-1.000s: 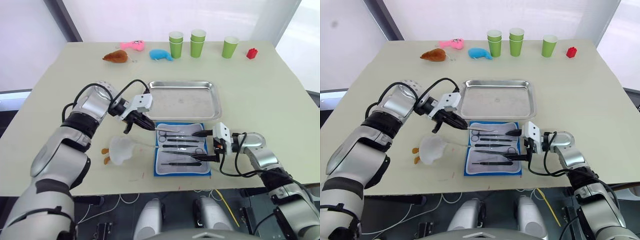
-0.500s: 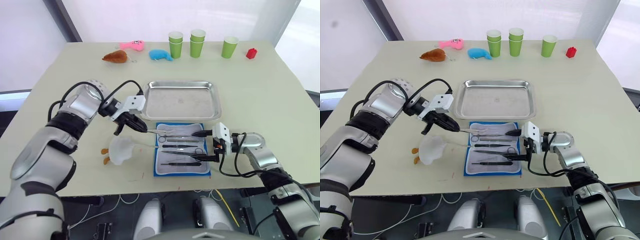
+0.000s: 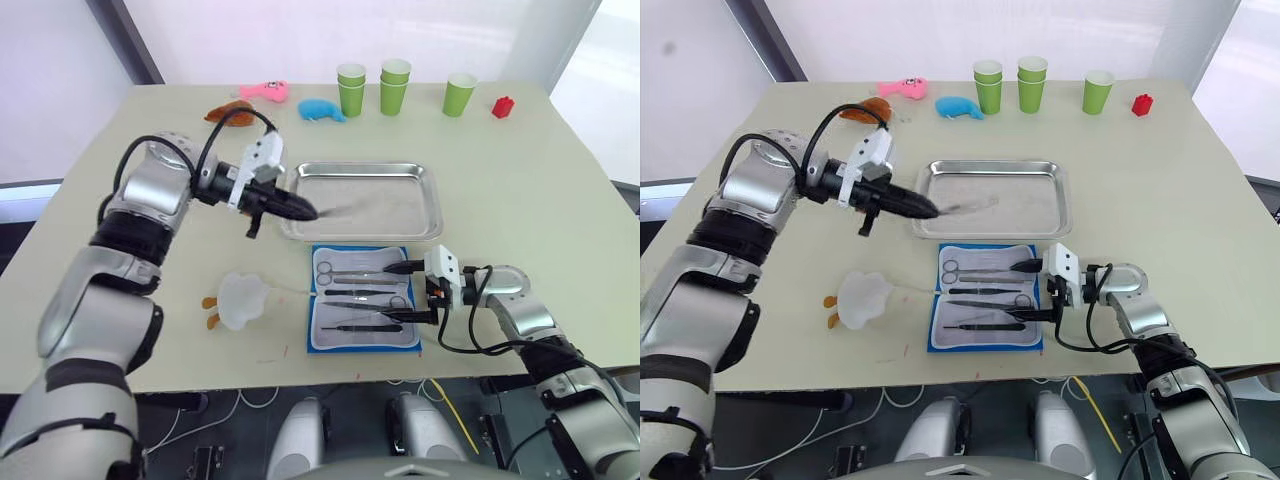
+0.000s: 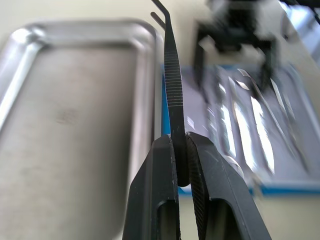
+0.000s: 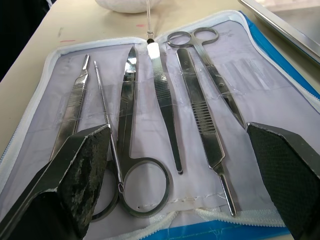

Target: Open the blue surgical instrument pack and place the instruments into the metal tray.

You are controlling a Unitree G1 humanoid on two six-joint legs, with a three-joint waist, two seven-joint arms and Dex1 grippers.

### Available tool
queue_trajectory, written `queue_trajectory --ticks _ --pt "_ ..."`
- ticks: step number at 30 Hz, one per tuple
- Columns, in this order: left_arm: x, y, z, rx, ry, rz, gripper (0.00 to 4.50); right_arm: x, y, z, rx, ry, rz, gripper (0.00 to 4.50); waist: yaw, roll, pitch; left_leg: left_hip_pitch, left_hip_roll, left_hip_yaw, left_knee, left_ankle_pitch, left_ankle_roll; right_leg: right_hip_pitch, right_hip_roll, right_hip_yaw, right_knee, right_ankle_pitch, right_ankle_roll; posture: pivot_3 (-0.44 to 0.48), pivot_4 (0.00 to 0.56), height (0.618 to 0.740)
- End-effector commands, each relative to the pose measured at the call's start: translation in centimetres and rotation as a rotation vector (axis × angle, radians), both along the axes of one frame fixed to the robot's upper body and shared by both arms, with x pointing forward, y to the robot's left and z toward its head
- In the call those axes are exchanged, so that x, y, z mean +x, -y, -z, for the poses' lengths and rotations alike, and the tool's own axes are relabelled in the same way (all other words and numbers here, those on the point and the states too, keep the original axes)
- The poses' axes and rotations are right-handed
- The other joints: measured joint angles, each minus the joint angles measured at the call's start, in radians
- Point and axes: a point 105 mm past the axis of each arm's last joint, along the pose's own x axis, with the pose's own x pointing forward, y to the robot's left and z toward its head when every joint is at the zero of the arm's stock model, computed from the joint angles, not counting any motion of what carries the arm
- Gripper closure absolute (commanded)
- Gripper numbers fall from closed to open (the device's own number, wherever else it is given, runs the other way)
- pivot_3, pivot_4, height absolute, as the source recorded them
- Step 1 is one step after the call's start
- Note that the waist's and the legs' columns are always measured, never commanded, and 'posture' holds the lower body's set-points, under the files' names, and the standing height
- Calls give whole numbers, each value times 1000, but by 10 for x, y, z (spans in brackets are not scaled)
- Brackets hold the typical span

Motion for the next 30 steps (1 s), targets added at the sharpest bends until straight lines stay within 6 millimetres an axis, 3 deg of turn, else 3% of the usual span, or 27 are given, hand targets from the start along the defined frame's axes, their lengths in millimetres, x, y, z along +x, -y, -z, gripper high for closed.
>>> queue_trajectory --ticks 1,9,12,18,30 --pt "10 6 -15 -125 40 -135 4468 -20 8 50 -136 -179 12 0 0 0 0 0 0 0 0 0 0 0 0 0 0 0 0 0 150 740" --pt "18 25 -11 -299 63 -410 4468 -19 10 51 -134 -178 21 0 1 -1 0 0 0 -1 0 0 0 0 -1 0 0 0 0 0 150 740" --pt "23 23 6 -235 54 -583 4468 -20 12 52 -133 -176 20 0 1 -2 -1 0 0 -1 0 0 0 0 -1 0 0 0 0 0 150 740" --pt "26 26 19 -271 14 -734 4468 -22 15 55 -150 -176 12 0 4 -3 -2 0 0 -1 0 0 0 1 -2 0 0 0 0 0 150 740" --pt "43 28 32 -290 29 -989 4468 -22 18 51 -157 -148 -26 0 8 -3 -2 1 -2 -1 0 0 -1 2 -4 -1 0 0 0 0 150 740"
